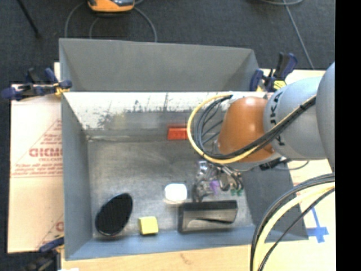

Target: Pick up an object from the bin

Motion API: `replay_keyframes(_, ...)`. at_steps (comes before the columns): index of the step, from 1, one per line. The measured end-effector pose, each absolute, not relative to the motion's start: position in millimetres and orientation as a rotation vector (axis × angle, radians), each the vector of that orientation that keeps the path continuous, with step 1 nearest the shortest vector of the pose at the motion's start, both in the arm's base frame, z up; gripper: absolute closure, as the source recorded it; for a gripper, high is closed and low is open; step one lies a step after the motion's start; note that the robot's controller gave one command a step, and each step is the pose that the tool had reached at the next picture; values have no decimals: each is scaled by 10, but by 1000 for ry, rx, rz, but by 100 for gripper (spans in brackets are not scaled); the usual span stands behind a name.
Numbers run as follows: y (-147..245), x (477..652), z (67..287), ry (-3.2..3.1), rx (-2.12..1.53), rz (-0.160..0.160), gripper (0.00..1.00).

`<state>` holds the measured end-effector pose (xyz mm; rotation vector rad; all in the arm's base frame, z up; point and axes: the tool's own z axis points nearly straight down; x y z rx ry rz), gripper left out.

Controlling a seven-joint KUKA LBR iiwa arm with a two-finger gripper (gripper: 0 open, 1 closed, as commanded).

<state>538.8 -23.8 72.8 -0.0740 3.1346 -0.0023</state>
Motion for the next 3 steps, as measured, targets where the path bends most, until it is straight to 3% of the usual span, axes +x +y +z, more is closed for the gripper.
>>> replay_keyframes(1,-238,5388,727,3135,-75,-3,100)
replay_keyframes(2,38,5096,1336,3138,-45,0,0)
replay_keyframes(3,37,5094,1335,3138,-45,0,0)
